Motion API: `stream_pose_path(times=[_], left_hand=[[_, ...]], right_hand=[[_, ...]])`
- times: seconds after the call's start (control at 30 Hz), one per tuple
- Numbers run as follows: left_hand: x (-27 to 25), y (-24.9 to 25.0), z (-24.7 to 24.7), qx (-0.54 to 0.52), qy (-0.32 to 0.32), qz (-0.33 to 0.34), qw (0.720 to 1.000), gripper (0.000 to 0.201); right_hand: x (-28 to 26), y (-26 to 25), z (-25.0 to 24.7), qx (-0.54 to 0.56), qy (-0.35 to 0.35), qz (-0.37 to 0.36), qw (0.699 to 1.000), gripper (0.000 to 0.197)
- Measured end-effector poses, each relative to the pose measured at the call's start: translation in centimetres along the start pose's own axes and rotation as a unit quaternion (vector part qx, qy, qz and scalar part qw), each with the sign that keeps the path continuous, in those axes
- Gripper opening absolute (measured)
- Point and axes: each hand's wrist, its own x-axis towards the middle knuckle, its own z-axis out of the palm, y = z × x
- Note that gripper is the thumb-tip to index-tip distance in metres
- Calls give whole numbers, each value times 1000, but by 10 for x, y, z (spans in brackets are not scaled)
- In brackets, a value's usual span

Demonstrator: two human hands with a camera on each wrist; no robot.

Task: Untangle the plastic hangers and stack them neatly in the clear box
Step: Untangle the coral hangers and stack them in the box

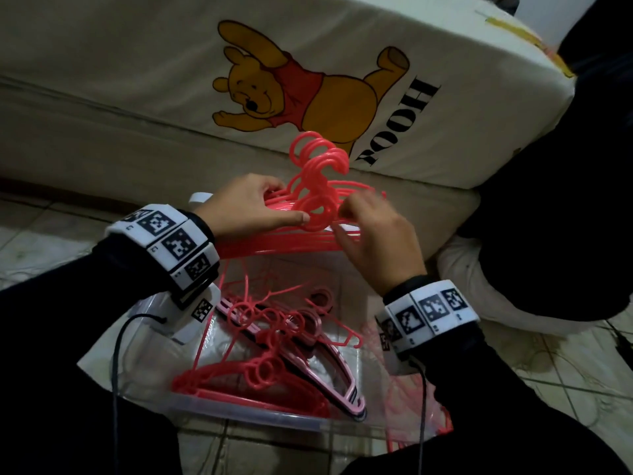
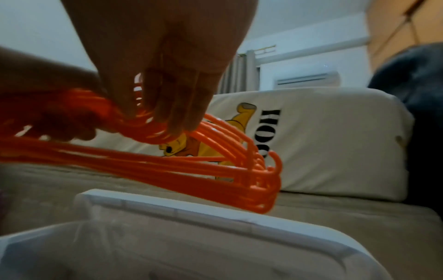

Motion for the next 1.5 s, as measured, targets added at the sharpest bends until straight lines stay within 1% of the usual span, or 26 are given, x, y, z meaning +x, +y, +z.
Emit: stream_pose_path(times=[0.03, 0.07, 0.13, 0.2, 0.23, 0.3, 0.37, 0.43, 0.47, 0.53, 0.57, 0.6, 0.67, 0.77, 0.83, 0.9, 1.0, 1.07, 1.13, 1.17, 1.23, 1.27, 1.33, 1.4, 1.47, 1.5], left_hand=[[0, 0, 0, 8, 0, 0, 1000, 33], [-1, 1, 0, 11, 0, -2, 1000, 34], [-3, 5, 1, 0, -7, -11, 1000, 36], [-5, 10, 5, -23, -32, -20, 999, 46], [-6, 12, 6, -32, -51, -24, 998, 53], [-7, 13, 9, -32, -97, -40, 994, 58], [-6, 13, 11, 6, -128, -41, 991, 47], [-8, 14, 11, 97, -118, -10, 988, 32], [-9, 15, 11, 158, -103, 11, 982, 29], [-12, 16, 12, 285, -72, 49, 955, 34], [-14, 16, 15, 330, -64, 62, 940, 38], [-16, 15, 18, 347, -61, 69, 933, 42], [-17, 13, 21, 330, -66, 69, 939, 46], [-14, 11, 17, 283, -62, 66, 955, 37], [-10, 9, 12, 294, -34, 63, 953, 30], [-8, 7, 11, 336, -9, 51, 940, 16], [-7, 0, 10, 357, -19, 34, 933, 4], [-6, -6, 4, 341, -16, 21, 940, 3], [-4, -12, -6, 307, -3, 6, 952, 5], [-3, -14, -11, 290, 6, 1, 957, 6], [-1, -19, -19, 266, 22, -2, 964, 10], [0, -19, -23, 259, 27, -6, 966, 10], [1, -20, -26, 263, 23, -14, 964, 9], [2, -21, -24, 292, -1, -24, 956, 9], [1, -21, -20, 322, -18, -38, 946, 9], [0, -21, -18, 337, -18, -40, 940, 9]], right_hand=[[1, 7, 0, -20, 20, 21, 999, 31], [2, 13, 1, -47, 14, 40, 998, 44], [3, 20, 4, -68, -44, 68, 994, 66], [2, 21, 10, -61, -86, 79, 991, 75], [2, 21, 13, -55, -92, 78, 991, 72], [2, 22, 17, -38, -80, 67, 994, 54], [2, 22, 15, -50, -76, 61, 994, 27], [2, 22, 12, -89, -91, 51, 990, 13], [3, 21, 12, -101, -102, 47, 988, 13], [4, 15, 13, -106, -120, 42, 986, 14], [5, 11, 16, -104, -123, 36, 986, 15], [5, 7, 19, -103, -126, 26, 986, 16], [6, 1, 27, -105, -129, 2, 986, 20], [10, 3, 31, -71, -124, 1, 990, 20], [14, 6, 31, -19, -110, 25, 993, 15], [16, 8, 33, 26, -105, 56, 993, 14], [16, 9, 35, 82, -132, 78, 985, 30], [15, 16, 30, 100, -149, 86, 980, 48], [12, 28, 22, 93, -134, 100, 981, 59], [10, 35, 18, 90, -117, 112, 983, 60], [6, 47, 11, 86, -98, 143, 981, 52], [4, 52, 10, 85, -111, 163, 977, 49], [0, 55, 13, 77, -177, 190, 963, 45], [-5, 53, 25, 45, -240, 192, 950, 40], [-6, 55, 37, 3, -280, 201, 939, 30], [-6, 56, 41, -20, -301, 215, 929, 36]])
